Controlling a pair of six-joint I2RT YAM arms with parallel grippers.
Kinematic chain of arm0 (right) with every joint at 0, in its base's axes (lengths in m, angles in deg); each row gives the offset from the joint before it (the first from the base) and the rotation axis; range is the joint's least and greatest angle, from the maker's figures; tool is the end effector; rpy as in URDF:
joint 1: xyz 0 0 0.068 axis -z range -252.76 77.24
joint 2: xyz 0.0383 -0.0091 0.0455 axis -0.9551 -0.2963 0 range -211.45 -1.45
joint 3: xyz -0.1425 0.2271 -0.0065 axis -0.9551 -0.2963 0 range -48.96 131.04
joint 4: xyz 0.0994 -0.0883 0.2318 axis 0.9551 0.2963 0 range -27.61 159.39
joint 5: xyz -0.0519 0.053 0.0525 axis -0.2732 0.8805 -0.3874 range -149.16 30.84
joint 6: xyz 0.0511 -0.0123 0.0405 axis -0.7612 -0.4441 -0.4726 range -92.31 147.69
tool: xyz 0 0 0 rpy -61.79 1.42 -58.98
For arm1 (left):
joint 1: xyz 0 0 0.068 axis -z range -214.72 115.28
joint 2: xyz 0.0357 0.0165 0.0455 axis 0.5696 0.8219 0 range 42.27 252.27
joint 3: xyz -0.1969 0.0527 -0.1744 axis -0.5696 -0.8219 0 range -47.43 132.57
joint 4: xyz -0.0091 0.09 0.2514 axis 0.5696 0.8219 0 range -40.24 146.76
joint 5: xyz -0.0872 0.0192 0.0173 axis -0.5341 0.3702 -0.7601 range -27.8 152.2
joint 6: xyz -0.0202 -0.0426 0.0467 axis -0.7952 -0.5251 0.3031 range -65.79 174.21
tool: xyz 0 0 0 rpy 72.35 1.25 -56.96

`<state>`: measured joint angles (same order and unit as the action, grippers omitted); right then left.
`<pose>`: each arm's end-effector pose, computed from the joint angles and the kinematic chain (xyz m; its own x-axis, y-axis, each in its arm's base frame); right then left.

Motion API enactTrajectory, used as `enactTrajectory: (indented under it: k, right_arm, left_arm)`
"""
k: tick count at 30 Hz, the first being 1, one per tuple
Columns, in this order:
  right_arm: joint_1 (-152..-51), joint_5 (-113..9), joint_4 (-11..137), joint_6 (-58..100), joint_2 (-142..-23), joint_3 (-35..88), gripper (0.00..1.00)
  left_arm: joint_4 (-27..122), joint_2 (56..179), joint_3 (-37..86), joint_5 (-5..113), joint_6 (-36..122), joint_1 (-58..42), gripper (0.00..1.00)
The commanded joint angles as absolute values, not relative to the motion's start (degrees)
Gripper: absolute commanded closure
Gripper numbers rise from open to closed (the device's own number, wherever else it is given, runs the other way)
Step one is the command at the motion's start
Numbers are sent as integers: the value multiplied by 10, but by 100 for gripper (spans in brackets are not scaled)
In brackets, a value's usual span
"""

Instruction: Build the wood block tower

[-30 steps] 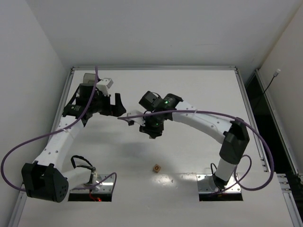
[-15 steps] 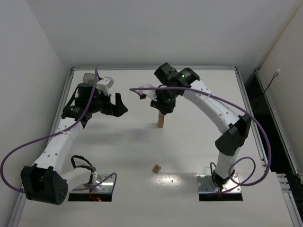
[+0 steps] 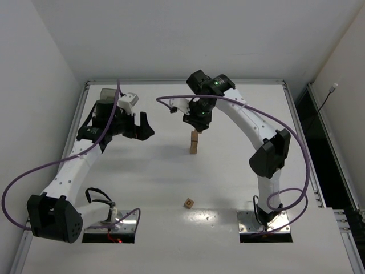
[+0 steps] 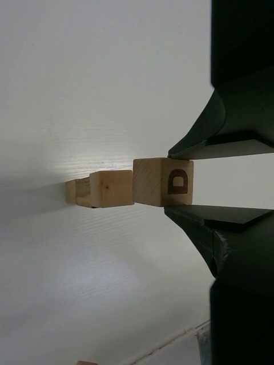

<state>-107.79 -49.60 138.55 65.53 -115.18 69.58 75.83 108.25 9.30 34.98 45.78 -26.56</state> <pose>0.3306 0.2424 0.3125 -0.2389 -0.9062 -0.3490 -0.9573 0.2800 -0.0718 0.2643 -0.0623 0.2995 -0.6387 -0.0401 -0.7684 0.4064 0.8304 -0.3812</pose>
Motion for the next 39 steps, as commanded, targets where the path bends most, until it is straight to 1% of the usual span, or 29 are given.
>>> enactTrajectory:
  k: [1,15,39]
  right_arm:
    - [-1081,-486,1402,682,-1158,725,99]
    - [-1092,-498,1413,711,-1179,747,97]
    - [-1109,-520,1408,701,-1195,725,95]
  left_arm:
    - [732,1088,113,346,458,-264,4]
    - [732,1104,118,335,452,-264,4]
    - [727,1114,118,330,447,-264,4]
